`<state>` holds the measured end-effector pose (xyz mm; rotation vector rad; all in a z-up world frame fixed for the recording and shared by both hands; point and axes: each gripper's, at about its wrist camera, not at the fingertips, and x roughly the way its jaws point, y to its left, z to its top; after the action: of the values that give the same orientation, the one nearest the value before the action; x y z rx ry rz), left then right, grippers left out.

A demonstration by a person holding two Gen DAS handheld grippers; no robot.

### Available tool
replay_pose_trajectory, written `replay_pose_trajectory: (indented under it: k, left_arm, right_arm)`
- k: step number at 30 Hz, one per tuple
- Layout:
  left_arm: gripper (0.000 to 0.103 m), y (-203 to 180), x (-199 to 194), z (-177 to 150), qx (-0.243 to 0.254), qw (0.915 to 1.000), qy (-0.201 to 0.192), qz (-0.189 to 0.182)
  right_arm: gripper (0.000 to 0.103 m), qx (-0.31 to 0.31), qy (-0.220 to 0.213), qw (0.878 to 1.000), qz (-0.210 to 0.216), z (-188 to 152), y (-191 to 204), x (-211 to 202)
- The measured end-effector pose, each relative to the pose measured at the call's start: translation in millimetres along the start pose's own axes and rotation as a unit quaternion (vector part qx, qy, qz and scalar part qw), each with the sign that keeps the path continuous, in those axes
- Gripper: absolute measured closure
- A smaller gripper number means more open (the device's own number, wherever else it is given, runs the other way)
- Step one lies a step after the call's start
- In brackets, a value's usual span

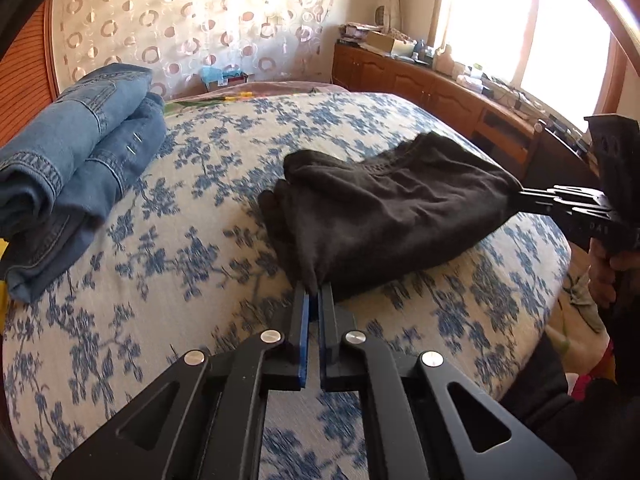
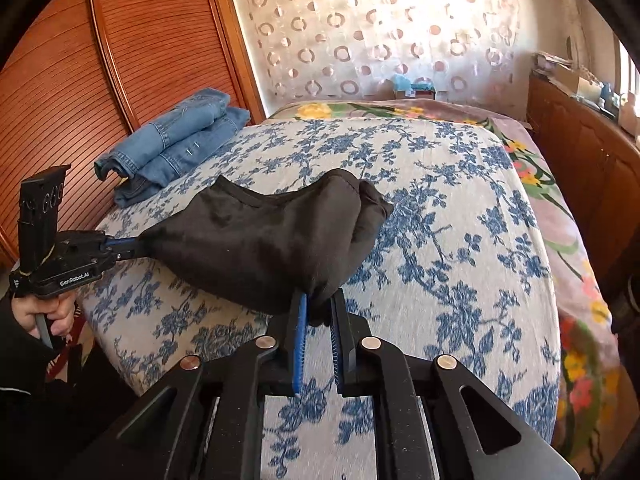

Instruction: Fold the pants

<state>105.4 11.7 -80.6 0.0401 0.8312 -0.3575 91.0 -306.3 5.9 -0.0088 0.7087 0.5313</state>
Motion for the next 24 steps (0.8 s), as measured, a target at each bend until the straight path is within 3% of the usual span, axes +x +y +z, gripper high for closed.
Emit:
replay_pose_trajectory:
  k: [7, 9, 12, 14, 16, 19, 24]
  left_arm:
    - [0.095, -3.3, -11.8, 3.0, -0.006, 0.9999, -0.007, 0.008]
    - [0.086, -3.7, -14.4, 6.2, -0.005, 0.9999, -0.010, 0.012]
    - [0.053, -2.3, -12.7, 12.8, -0.004, 0.9998, -0.013, 0.013]
    - [0.039, -1.3, -9.7, 17.4, -0.007, 0.9998, -0.016, 0.010]
    - [0.034, -2.3, -5.3, 22.5, -0.007, 0.9998, -0.017, 0.007]
    - [0.034, -3.8, 1.9, 29.9, -0.006, 0.9997, -0.021, 0.012]
    - [0.034, -2.0, 17.1, 41.2, -0.007, 0.9998, -0.018, 0.010]
  right_arm:
    - [0.093, 0.002, -0.007, 1.000, -0.007, -2.3, 0.8, -12.2]
    - [0.091, 0.000, -0.013, 1.000, -0.013, -0.7, 0.7, -15.4]
    - [0.089, -0.002, -0.021, 1.000, -0.018, 2.6, 2.5, -16.7]
    - [0.082, -0.003, -0.027, 0.999, -0.021, 6.6, 4.6, -12.2]
    - [0.066, -0.002, -0.029, 0.999, -0.023, 10.8, 6.1, -4.6]
    - [0.061, -0.005, -0.029, 0.999, -0.027, 16.0, 9.0, 12.7]
    - [0.061, -0.004, -0.015, 0.999, -0.036, 23.5, 8.6, 39.1]
